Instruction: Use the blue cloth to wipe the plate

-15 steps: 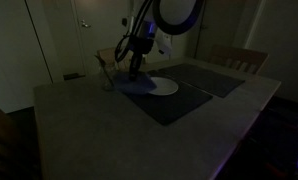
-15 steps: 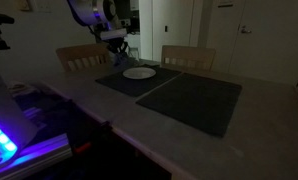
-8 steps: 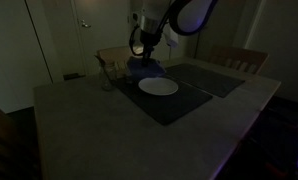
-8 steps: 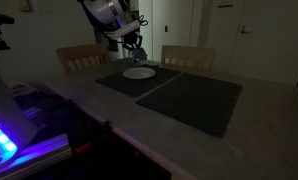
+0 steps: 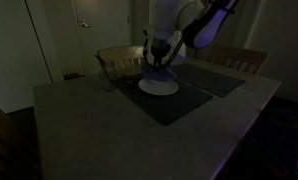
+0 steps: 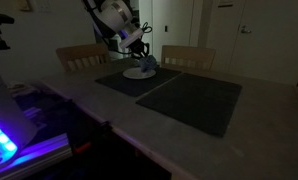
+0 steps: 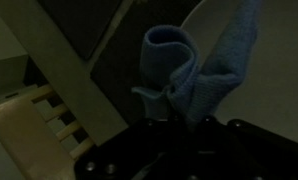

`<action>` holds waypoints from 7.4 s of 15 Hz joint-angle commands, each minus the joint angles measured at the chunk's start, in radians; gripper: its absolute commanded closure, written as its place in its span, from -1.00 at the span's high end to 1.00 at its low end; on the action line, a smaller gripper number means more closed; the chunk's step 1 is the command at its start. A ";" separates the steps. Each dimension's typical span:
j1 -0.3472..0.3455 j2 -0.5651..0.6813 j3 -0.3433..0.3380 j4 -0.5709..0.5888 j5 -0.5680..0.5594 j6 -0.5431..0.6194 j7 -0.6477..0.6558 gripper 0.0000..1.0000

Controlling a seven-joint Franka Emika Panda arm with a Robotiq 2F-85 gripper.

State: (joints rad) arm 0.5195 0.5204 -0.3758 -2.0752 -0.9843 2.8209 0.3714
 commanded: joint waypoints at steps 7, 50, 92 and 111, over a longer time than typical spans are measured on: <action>0.094 0.070 -0.068 -0.071 -0.155 0.032 0.311 -0.95; -0.313 0.024 0.392 -0.083 0.236 0.033 0.014 -0.95; -0.418 -0.050 0.644 -0.105 0.892 0.236 -0.354 -0.95; -0.196 -0.006 0.493 -0.181 0.859 0.368 -0.410 -0.17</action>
State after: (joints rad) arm 0.3219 0.5293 0.1174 -2.2511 -0.1269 3.1801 -0.0310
